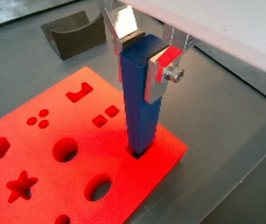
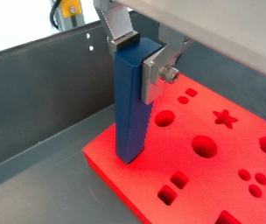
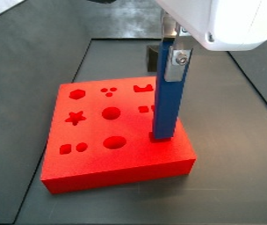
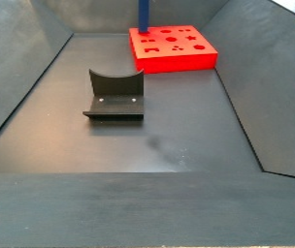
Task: Pick up the rectangle object. Move up. Move to above the board. Insert the rectangle object.
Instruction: Insert the rectangle object.
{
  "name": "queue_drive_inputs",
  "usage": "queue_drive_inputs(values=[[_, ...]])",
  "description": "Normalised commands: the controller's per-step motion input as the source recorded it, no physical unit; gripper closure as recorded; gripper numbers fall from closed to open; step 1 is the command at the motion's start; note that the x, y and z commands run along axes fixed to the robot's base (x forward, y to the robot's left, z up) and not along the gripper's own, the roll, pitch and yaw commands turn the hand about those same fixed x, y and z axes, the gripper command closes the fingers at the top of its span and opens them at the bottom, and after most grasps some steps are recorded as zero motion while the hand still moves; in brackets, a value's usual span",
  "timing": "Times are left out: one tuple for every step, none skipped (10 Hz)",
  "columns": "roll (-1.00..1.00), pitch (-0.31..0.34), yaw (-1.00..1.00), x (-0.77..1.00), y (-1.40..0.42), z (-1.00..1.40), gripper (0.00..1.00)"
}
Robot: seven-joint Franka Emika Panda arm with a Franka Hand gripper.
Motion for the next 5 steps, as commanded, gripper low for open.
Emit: queue_drive_inputs(values=[[0.04,0.01,0.0,0.04,0.0,-0.03,1.0],[0.04,0.011,0.0,0.03,-0.01,-0.03,1.0],[0.05,0.021,0.0,0.06,-0.03,-0.03,1.0],[0.13,0.059,0.0,0.1,-0.12,-0.02,1.0],[0.23,0.107,0.0,0.11,-0.16,0.0,1.0]])
